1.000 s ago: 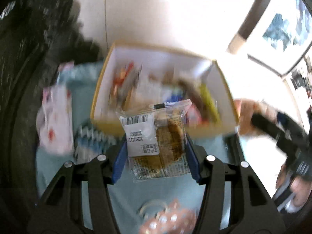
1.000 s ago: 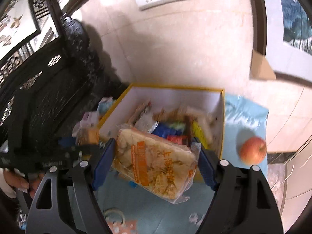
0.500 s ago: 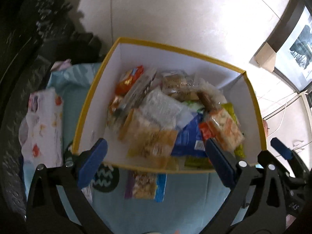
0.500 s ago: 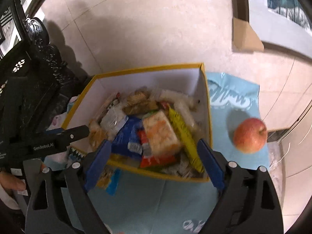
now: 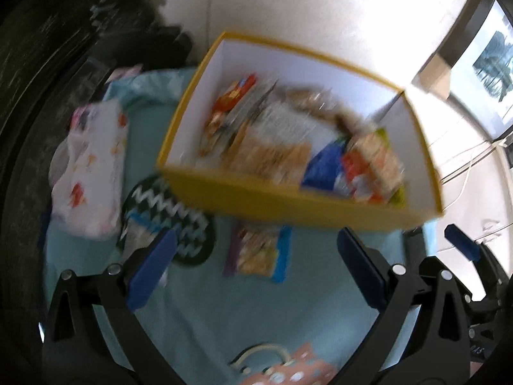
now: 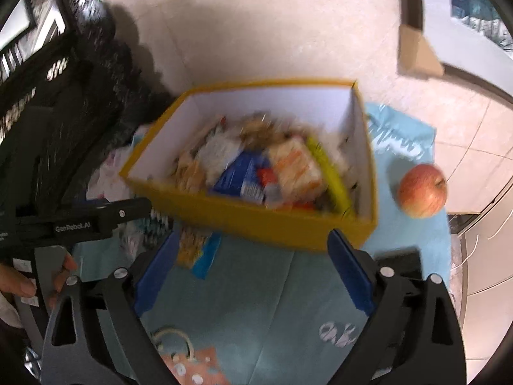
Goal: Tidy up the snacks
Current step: 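Grasp the clear blue-edged packet with the left gripper while the right grasps the cartoon-printed blue packet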
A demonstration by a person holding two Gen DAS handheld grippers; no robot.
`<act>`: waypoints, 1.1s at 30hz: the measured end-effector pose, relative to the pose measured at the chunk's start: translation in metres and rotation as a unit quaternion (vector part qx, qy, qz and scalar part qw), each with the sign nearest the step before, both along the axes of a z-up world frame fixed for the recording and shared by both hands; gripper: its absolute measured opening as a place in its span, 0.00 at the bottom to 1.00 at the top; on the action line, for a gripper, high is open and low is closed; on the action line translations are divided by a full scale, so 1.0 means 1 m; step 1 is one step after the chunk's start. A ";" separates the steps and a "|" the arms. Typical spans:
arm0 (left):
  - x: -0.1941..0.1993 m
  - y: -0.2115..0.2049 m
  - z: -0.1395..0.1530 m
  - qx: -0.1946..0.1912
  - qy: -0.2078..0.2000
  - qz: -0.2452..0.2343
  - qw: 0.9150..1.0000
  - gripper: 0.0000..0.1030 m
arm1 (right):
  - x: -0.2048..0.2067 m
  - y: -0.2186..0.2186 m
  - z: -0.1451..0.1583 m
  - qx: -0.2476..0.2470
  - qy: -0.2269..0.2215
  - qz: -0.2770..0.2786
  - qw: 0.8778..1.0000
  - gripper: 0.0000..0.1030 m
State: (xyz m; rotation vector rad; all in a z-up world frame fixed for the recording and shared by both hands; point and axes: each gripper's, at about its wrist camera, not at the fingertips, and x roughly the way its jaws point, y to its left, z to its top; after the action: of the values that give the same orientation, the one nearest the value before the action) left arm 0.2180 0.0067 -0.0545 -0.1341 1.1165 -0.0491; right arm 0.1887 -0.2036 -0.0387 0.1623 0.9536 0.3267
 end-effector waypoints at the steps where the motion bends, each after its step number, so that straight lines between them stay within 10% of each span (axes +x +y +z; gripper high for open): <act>1: -0.006 0.003 -0.006 0.003 0.005 0.002 1.000 0.98 | -0.004 0.006 -0.007 -0.003 0.009 0.012 1.000 0.92; 18: -0.005 0.087 -0.094 0.015 0.065 0.084 0.994 0.98 | -0.015 0.087 -0.069 -0.033 0.066 0.136 0.988 0.92; 24: 0.004 0.081 -0.104 0.054 0.059 0.057 0.995 0.38 | -0.011 0.084 -0.075 -0.034 0.072 0.128 0.989 0.92; 33: -0.011 0.101 -0.100 0.012 0.066 0.079 0.995 0.34 | 0.021 0.132 -0.101 -0.050 0.082 0.141 0.985 0.92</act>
State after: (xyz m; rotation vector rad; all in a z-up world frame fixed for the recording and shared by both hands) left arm 0.2065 0.1074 -0.1550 -0.2066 1.2351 0.1167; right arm 0.2102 -0.0713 -0.1396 -0.0397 1.1568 0.5309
